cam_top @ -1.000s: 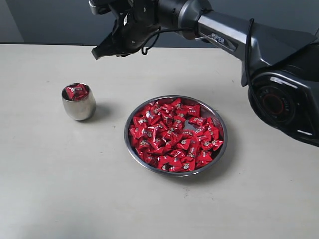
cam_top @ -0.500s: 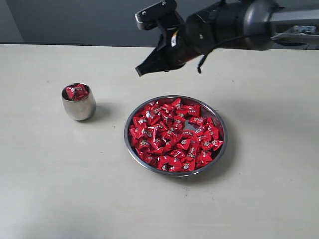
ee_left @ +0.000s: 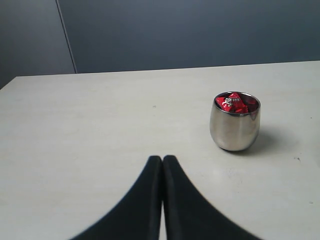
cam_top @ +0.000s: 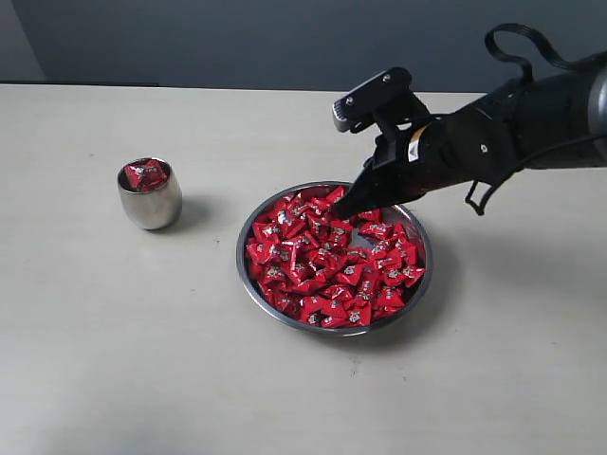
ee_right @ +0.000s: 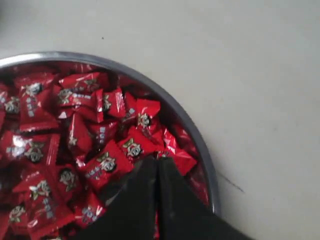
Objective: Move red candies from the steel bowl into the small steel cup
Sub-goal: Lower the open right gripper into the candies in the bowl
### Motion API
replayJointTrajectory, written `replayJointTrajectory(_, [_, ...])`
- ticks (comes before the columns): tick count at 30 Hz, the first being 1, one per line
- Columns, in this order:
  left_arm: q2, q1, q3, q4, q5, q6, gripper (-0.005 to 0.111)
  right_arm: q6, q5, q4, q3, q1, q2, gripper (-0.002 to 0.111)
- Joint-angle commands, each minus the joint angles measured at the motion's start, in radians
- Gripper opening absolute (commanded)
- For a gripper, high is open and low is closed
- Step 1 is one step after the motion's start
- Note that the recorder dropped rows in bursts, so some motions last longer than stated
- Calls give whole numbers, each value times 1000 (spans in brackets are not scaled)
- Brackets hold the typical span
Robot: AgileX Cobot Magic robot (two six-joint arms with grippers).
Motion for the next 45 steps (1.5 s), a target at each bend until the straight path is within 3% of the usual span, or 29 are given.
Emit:
replayJointTrajectory(1, [-4, 1, 4, -6, -2, -2, 0, -10, -55, -4, 82, -8, -20, -1])
replayJointTrajectory(39, [-4, 1, 4, -6, -2, -2, 0, -10, -105, -4, 141, -5, -20, -1])
replayJointTrajectory(45, [-4, 1, 4, -6, -2, -2, 0, -10, -105, -5, 141, 33, -11, -1])
